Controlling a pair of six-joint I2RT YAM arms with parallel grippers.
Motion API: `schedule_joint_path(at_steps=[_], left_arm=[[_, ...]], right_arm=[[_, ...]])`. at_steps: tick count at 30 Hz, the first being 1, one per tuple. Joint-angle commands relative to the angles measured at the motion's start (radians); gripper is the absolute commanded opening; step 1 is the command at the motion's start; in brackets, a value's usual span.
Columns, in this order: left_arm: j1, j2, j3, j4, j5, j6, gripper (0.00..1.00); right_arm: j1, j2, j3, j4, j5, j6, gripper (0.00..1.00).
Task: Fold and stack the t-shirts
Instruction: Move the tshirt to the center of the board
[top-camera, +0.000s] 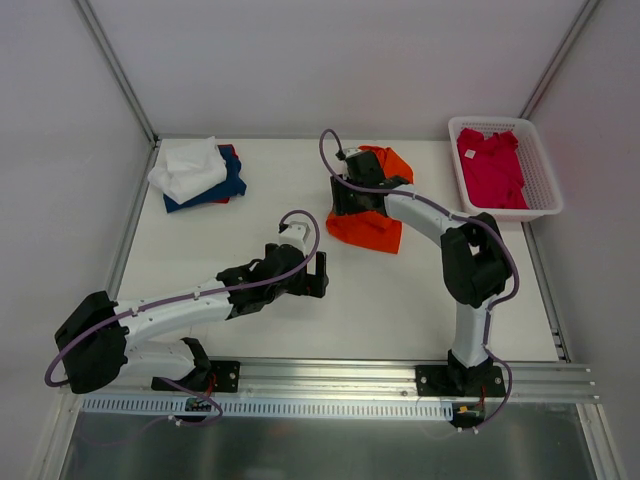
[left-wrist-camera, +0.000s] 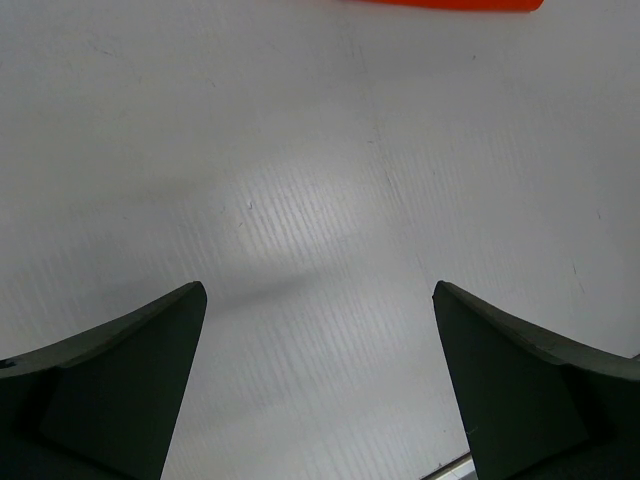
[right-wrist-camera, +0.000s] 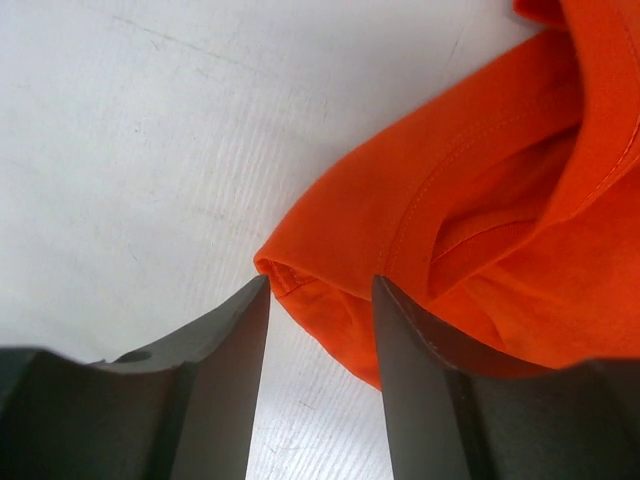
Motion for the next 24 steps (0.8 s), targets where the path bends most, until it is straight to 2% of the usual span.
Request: schedule_joint_path(at_steps=[1, 7, 24], left_arm=[[0.01, -0.007, 0.011, 0.014, 0.0, 0.006, 0.99], [0.01, -0.023, 0.002, 0.014, -0.001, 0.014, 0.99], [0.01, -0.029, 0.011, 0.014, -0.004, 0.027, 0.99]], right_arm=[[0.003, -0.01, 0.05, -0.035, 0.012, -0.038, 0.5], [-0.006, 0.002, 0.04, -0.033, 0.018, -0.063, 0.54], [-0.086, 0.03, -0.015, 0.005, -0.028, -0.057, 0.53]])
